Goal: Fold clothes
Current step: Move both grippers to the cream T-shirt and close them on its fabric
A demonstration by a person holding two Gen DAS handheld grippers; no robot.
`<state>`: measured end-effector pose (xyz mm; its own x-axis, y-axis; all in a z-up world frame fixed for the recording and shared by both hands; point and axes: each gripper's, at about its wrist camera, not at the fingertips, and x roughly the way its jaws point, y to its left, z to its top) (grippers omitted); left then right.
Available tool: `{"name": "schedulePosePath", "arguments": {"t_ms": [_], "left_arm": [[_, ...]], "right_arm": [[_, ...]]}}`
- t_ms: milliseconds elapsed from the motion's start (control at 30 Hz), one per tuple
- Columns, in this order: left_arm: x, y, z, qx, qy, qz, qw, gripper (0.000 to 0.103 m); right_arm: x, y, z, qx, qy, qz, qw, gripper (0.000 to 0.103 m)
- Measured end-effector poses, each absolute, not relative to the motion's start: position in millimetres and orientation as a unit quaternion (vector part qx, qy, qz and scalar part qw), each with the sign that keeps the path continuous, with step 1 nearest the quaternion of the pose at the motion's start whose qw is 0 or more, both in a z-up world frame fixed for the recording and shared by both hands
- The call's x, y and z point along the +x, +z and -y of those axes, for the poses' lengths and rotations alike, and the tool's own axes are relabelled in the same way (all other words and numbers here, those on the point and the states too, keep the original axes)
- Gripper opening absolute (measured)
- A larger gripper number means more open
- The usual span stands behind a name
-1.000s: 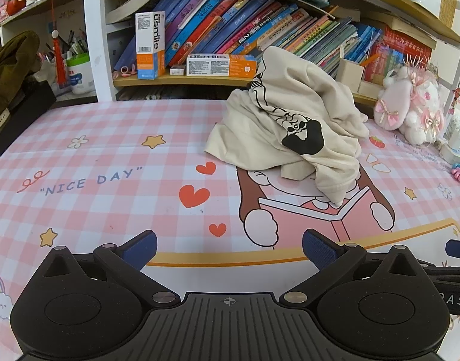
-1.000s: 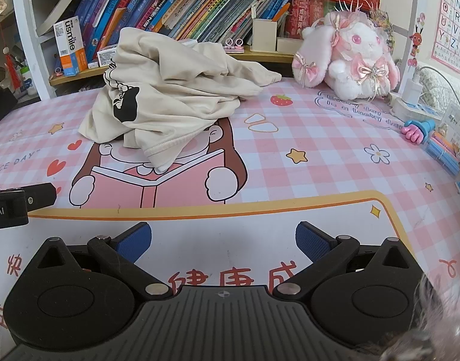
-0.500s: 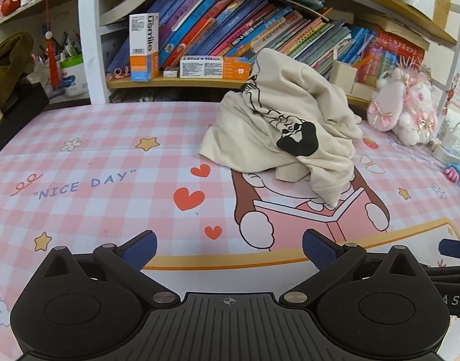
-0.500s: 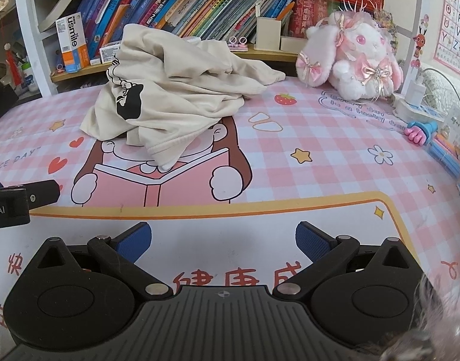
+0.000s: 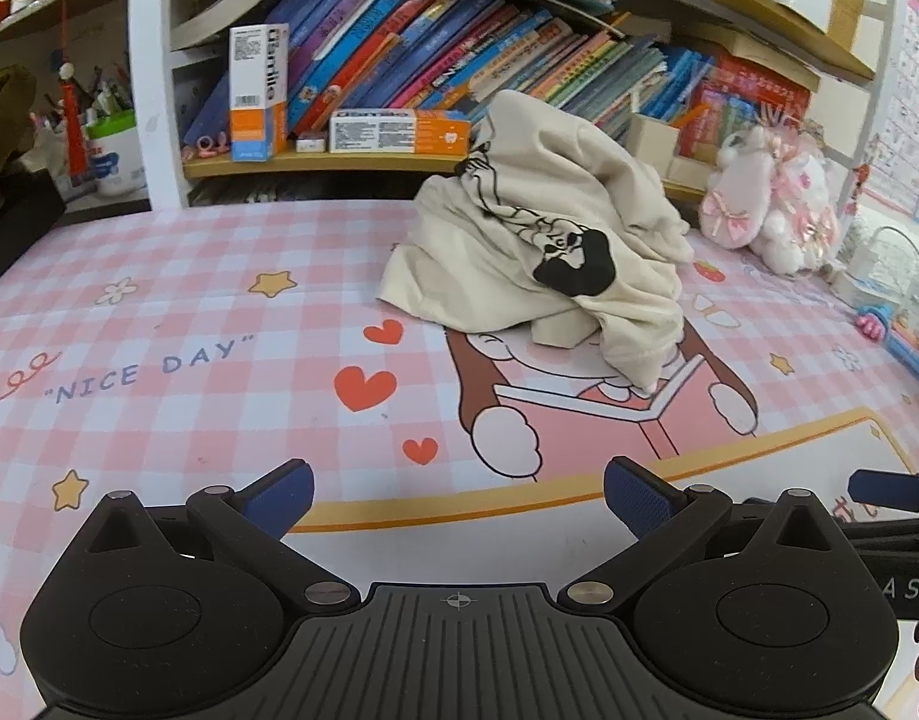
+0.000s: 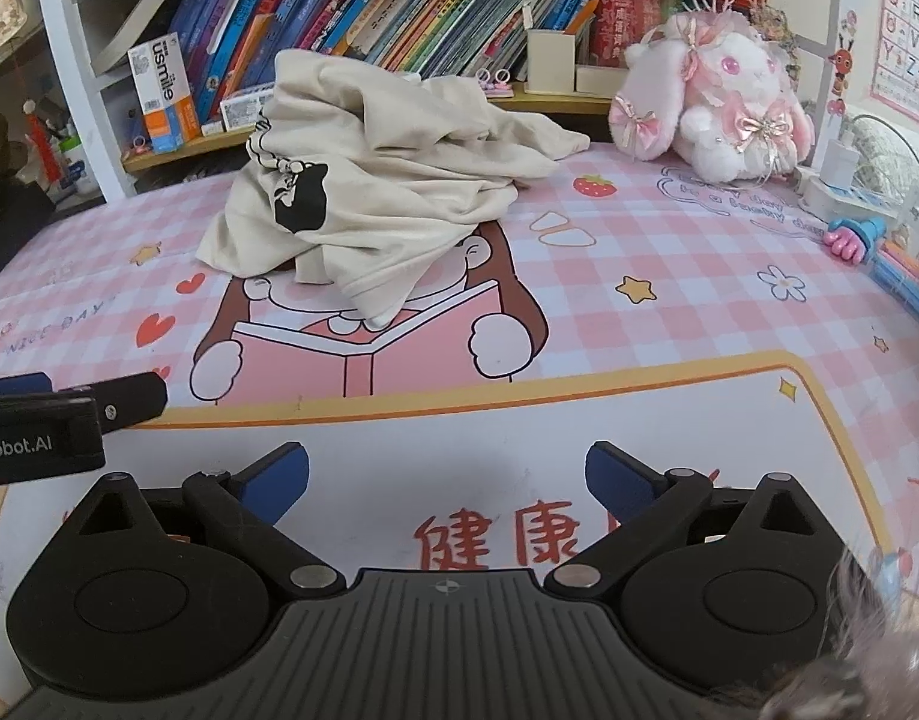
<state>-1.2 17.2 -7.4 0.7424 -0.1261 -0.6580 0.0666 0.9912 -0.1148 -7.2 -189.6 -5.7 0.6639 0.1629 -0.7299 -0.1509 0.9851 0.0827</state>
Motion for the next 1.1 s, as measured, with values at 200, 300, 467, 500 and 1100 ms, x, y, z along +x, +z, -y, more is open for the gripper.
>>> {"name": "schedulePosePath", "arguments": {"t_ms": [200, 300, 467, 500, 1100], "left_arm": [[-1, -12, -11, -0.028, -0.095, -0.357, 0.929, 0.103], [2, -13, -2, -0.023, -0.119, -0.359, 0.926, 0.103], [15, -8, 17, -0.005, -0.125, -0.351, 0.928, 0.103], [20, -8, 20, -0.004, -0.12, -0.35, 0.929, 0.103], [125, -24, 57, -0.113, 0.062, -0.379, 0.917, 0.092]], "right_arm": [[-20, -5, 193, 0.019, 0.056, -0.397, 0.916, 0.099], [-26, -5, 201, 0.024, 0.039, -0.398, 0.916, 0.097], [-35, -5, 217, 0.035, 0.014, -0.401, 0.915, 0.095], [-36, -5, 221, 0.041, 0.013, -0.402, 0.914, 0.095], [-22, -1, 301, 0.013, 0.144, -0.423, 0.895, 0.069]]}}
